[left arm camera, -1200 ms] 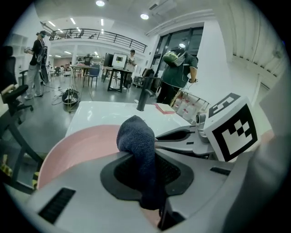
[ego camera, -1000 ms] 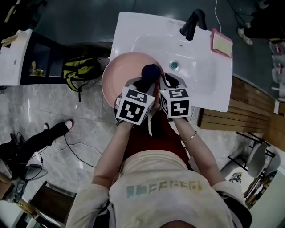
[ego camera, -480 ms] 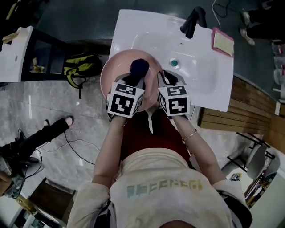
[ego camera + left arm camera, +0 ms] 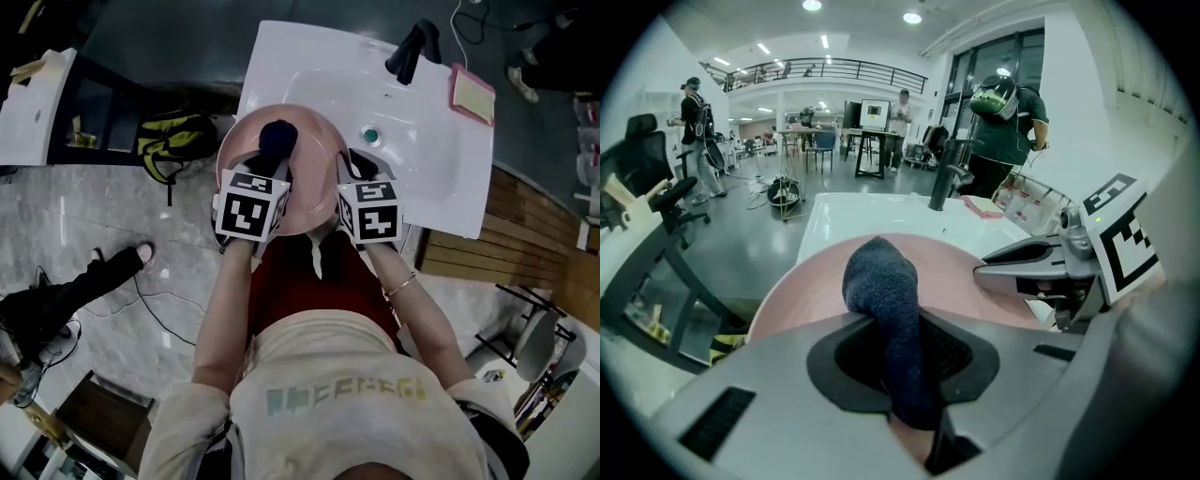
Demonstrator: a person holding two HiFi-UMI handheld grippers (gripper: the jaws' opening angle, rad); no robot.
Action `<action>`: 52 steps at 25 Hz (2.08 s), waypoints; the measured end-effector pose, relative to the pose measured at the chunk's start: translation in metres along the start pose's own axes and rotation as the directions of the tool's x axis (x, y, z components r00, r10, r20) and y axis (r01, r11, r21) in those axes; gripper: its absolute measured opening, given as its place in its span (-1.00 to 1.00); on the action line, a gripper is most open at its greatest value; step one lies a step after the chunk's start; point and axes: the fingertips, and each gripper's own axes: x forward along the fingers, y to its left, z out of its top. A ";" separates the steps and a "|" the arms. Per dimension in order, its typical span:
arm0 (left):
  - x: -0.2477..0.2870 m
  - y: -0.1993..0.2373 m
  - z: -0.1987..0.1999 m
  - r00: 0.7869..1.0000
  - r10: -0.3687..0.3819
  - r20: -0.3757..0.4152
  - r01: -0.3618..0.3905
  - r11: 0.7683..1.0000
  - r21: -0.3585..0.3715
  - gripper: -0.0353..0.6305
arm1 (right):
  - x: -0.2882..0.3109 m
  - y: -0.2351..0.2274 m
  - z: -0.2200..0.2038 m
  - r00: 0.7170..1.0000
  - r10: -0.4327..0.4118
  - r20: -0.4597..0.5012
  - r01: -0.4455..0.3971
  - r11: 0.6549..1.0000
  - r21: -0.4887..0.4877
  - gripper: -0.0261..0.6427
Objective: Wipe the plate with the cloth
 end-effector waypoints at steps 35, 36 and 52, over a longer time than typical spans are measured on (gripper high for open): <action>-0.026 -0.079 -0.007 0.993 -0.106 0.041 0.106 0.994 0.013 -0.65 | 0.001 0.005 0.001 1.000 0.009 0.016 -0.009 1.000 -0.006 -0.72; -0.023 -0.085 -0.010 0.993 -0.114 0.029 0.114 0.993 0.028 -0.65 | 0.001 0.006 0.001 1.000 0.011 0.018 -0.010 1.000 -0.003 -0.72; -0.021 -0.069 -0.047 0.987 -0.119 -0.107 0.125 0.991 0.055 -0.65 | 0.006 0.005 0.003 0.999 -0.005 0.033 0.006 0.999 -0.036 -0.72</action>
